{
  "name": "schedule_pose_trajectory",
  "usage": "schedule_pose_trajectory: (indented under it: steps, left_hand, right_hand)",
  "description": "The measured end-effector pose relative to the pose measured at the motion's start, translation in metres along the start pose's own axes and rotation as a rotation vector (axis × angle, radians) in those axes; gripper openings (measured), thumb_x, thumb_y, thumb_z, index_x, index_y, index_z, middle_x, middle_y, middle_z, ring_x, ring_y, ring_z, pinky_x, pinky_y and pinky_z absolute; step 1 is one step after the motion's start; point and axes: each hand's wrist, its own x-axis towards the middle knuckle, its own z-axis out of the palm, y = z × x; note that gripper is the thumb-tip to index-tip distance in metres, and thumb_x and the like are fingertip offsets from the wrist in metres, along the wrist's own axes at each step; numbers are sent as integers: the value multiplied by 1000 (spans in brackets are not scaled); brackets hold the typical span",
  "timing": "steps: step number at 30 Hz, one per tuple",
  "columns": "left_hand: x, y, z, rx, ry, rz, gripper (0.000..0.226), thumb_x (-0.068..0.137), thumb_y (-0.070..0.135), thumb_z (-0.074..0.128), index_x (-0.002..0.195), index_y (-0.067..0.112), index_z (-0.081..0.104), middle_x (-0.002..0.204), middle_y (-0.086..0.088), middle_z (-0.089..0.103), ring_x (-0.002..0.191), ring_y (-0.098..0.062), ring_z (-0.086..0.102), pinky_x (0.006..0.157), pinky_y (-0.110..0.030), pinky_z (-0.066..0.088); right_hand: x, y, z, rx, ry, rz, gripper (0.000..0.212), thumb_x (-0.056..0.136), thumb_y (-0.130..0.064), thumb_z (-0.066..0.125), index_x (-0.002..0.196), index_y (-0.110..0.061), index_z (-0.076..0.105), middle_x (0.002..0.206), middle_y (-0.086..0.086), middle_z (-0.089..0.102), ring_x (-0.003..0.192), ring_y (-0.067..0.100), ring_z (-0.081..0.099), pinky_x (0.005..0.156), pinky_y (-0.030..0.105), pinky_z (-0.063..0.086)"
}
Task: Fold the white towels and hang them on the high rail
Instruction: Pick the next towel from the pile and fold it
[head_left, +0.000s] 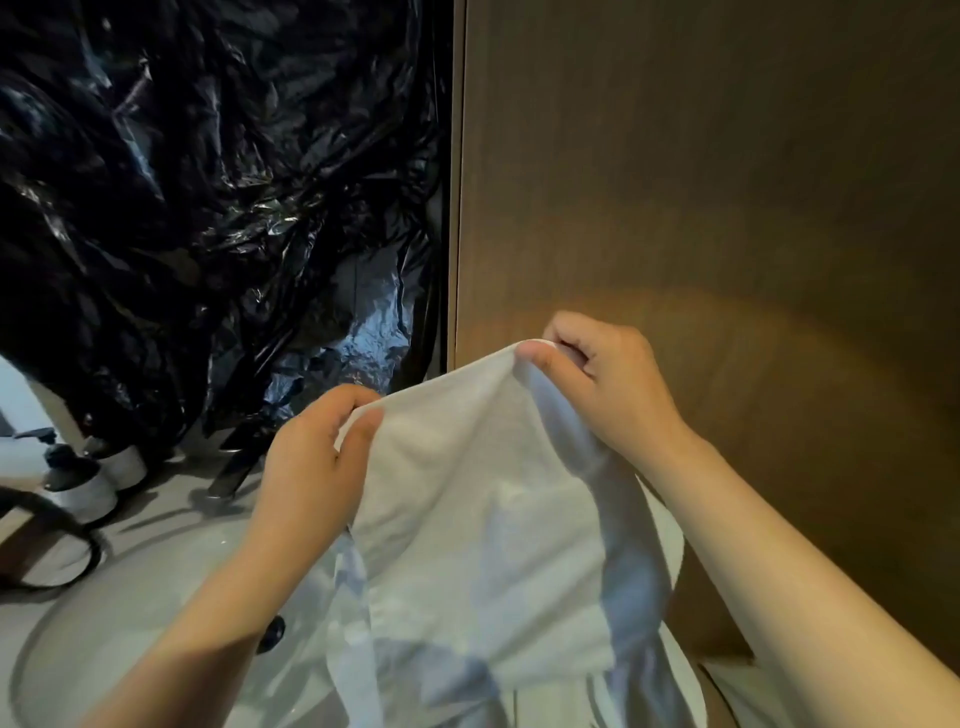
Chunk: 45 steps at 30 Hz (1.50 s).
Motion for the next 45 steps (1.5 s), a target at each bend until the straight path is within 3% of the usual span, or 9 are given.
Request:
schedule_pose_trajectory:
  steps: [6,11,17,22,26,30,34,40,45]
  left_hand:
    - [-3,3,10,-23,-7,-60,22,98,22,49,81,33,58,73,11,63,75,-1,56,61,-9,39]
    - [-16,1,21,-73,-53,-187,40,67,66,68,64,27,61,72,10,63,73,-4,55,58,-16,38]
    - [-15,-15,26,26,-108,-244,39,61,46,85,64,23,53,57,-1,57,56,-16,52,51,-31,40]
    - [-8,-28,32,56,-74,-258,35,70,40,82,65,22,52,60,-2,57,57,-10,49,51,-25,35]
    - [6,-21,32,63,-46,-223,31,75,47,75,71,26,53,64,3,60,61,-10,55,49,-24,36]
    - [27,4,30,23,49,-122,23,80,38,74,78,35,51,74,20,57,71,10,53,56,-12,31]
    - [21,19,34,38,30,16,33,84,16,69,111,32,58,100,19,55,82,10,43,68,-10,34]
    - [-25,36,57,-242,-343,26,63,77,39,76,132,47,46,124,38,51,114,28,39,89,6,26]
    - [-44,39,73,-524,-594,-63,3,87,27,71,86,29,69,77,7,68,73,-1,61,68,-13,44]
  right_hand:
    - [-7,3,-4,75,-82,53,39,95,-41,60,62,-35,39,59,-14,46,55,8,43,53,18,31]
    - [-41,24,-2,106,-215,135,32,89,-51,63,66,-30,54,64,-12,55,61,8,54,57,21,39]
    - [-119,60,13,189,-412,444,59,87,-59,61,46,-19,45,44,-3,43,44,13,43,54,37,39]
    - [-141,63,22,387,-220,554,54,85,-41,67,49,-11,40,49,2,38,48,14,36,55,32,31]
    - [-59,38,-12,229,57,350,57,88,-18,72,50,-26,31,49,-10,28,48,1,26,49,25,22]
    - [2,7,-45,197,199,109,46,87,-29,71,51,-24,43,49,-10,41,48,6,41,49,13,31]
    - [-5,0,-35,69,97,66,47,88,-35,67,54,-11,47,51,0,44,49,15,44,48,30,34]
    - [-66,7,5,293,-100,246,51,93,-40,60,51,-28,33,50,-12,31,48,2,30,50,19,25]
    - [-89,-4,10,428,-106,353,54,85,-54,59,52,-17,37,52,-12,32,52,4,31,52,23,28]
